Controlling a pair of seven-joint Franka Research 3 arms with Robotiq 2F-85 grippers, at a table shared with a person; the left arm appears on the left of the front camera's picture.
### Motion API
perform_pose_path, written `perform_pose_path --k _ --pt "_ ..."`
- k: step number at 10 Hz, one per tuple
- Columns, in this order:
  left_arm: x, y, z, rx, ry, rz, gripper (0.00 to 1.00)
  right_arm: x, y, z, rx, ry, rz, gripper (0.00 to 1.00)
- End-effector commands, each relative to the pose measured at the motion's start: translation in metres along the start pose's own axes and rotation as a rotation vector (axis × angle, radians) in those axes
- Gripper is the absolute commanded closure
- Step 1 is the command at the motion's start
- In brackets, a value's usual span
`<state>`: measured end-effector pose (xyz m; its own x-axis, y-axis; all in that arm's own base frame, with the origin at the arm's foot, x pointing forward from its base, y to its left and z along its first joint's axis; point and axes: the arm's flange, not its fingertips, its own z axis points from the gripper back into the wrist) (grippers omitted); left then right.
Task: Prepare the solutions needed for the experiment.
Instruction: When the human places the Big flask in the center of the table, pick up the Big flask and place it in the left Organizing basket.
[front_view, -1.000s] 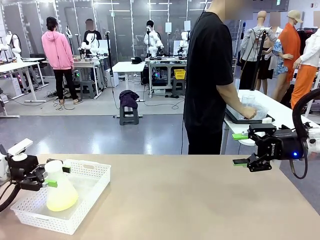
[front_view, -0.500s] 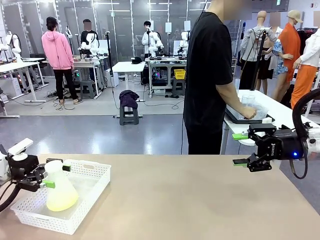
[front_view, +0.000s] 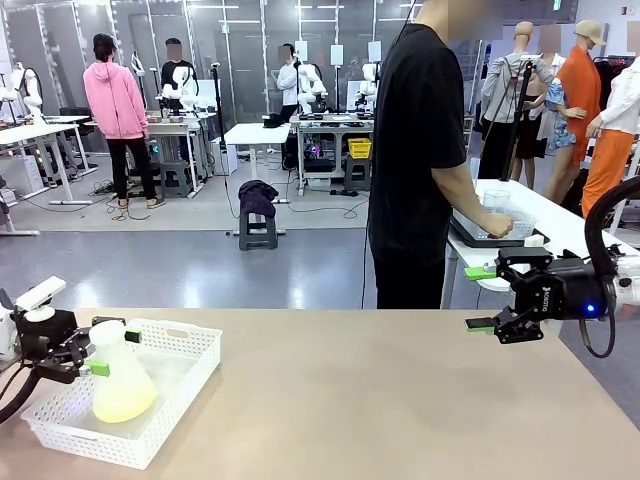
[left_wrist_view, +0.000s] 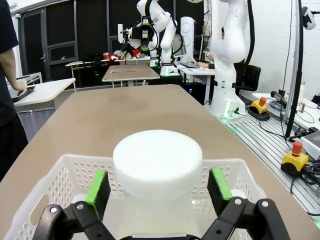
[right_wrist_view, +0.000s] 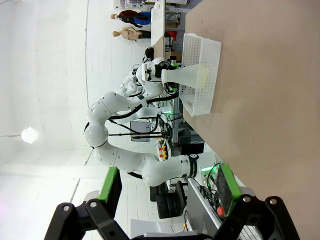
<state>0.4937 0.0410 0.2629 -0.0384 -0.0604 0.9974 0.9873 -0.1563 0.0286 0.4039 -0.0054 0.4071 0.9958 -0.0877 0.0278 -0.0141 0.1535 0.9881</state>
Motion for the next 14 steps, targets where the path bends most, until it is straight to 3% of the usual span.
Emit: perform_pose_path --k 1,4,7,9,13,14 --pt "0.007 -0.001 0.016 0.017 0.028 0.003 0.0 -0.001 0.0 0.0 0.004 0.003 0.014 0.04" --pt "0.009 0.002 0.051 0.084 0.022 0.025 0.0 -0.001 0.0 0.0 0.004 0.003 0.014 0.04" --pt "0.02 -0.025 0.084 0.168 0.012 0.11 0.0 -0.001 0.0 0.0 0.004 0.003 0.014 0.04" --pt "0.048 -0.066 0.086 0.22 -0.057 0.415 0.0 -0.001 0.0 0.0 0.004 0.003 0.014 0.04" --pt "0.078 -0.112 0.091 0.049 -0.128 1.052 0.0 -0.001 0.0 0.0 0.004 0.003 0.014 0.04" --pt "0.078 -0.114 0.091 0.018 -0.119 1.155 0.0 -0.001 0.0 0.0 0.004 0.003 0.014 0.04"
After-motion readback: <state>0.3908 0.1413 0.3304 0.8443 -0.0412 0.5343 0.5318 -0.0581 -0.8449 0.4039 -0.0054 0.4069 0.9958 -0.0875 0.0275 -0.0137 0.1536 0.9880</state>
